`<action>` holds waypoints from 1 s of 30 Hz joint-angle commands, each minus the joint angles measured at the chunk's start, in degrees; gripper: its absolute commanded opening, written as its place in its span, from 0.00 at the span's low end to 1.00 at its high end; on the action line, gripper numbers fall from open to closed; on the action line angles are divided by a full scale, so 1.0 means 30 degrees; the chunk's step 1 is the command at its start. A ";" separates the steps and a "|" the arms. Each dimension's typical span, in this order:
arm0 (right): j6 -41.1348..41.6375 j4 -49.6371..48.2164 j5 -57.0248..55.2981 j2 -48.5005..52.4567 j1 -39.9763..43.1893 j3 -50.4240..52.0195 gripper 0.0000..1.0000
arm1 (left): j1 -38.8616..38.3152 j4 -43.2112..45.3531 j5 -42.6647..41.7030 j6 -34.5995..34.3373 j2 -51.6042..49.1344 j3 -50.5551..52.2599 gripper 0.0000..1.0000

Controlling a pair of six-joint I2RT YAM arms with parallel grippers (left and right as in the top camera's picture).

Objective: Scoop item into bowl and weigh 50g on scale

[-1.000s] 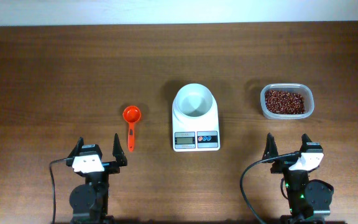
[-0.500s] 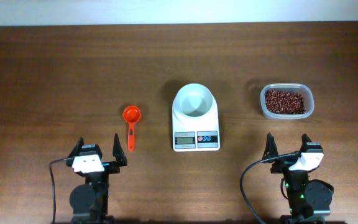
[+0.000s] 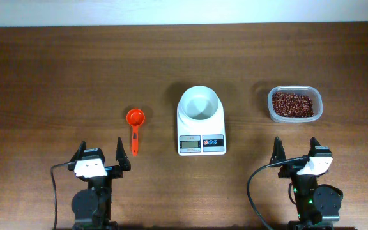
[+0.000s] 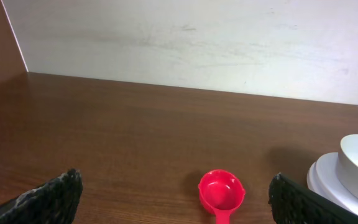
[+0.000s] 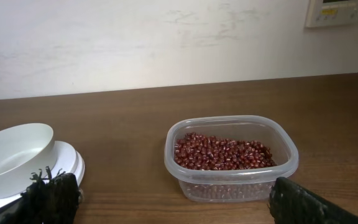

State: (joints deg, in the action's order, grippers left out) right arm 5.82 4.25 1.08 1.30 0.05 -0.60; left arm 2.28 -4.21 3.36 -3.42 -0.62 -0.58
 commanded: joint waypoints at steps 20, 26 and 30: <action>0.0073 0.0095 -0.0102 -0.0044 -0.0138 0.0095 0.99 | 0.0080 -0.0146 -0.0219 0.0306 -0.0015 0.0022 0.98; 0.0073 0.0095 -0.0102 -0.0044 -0.0138 0.0095 0.99 | 0.0080 -0.0146 -0.0219 0.0306 -0.0015 0.0022 0.98; 0.0073 0.0000 -0.0095 -0.0044 -0.0138 0.0095 0.99 | 0.0080 -0.0146 -0.0219 0.0306 -0.0015 0.0022 0.98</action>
State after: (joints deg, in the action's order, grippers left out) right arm 5.85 4.16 1.08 1.30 0.05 -0.60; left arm 2.28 -4.21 3.38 -3.42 -0.62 -0.58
